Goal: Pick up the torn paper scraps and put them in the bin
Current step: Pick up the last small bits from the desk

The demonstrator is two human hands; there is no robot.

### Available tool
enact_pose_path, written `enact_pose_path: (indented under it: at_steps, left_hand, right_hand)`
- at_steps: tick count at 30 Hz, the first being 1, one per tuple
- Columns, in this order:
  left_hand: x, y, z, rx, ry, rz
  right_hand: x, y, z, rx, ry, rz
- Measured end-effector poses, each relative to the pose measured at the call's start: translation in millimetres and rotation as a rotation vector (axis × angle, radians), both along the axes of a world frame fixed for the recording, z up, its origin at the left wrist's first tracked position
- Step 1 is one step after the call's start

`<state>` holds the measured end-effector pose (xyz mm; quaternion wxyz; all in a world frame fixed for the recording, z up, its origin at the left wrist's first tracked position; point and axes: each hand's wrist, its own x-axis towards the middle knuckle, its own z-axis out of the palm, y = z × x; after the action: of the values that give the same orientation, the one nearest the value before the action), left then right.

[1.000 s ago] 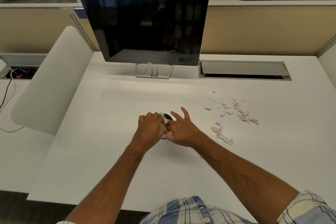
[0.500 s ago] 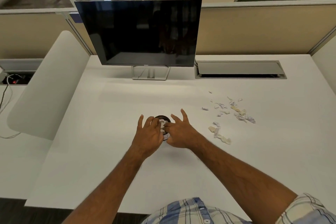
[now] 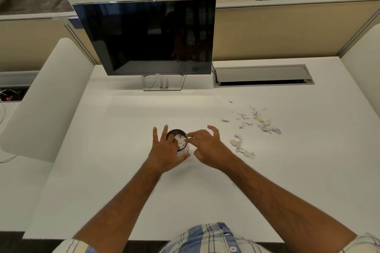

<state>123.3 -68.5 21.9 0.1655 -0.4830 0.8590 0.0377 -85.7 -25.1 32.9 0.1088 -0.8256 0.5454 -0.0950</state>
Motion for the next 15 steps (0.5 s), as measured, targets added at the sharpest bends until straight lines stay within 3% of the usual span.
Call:
enact_pose_path:
  at_steps: [6, 10, 15]
  left_hand:
    - [-7, 13, 17, -0.167, 0.149, 0.105]
    - [-15, 24, 26, -0.361, 0.251, 0.092]
    - [-45, 35, 33, -0.319, 0.491, -0.082]
  right_hand:
    - [-69, 24, -10, 0.141, -0.31, -0.336]
    - [-121, 31, -37, 0.307, -0.298, -0.501]
    - [-148, 26, -53, 0.429, -0.208, -0.451]
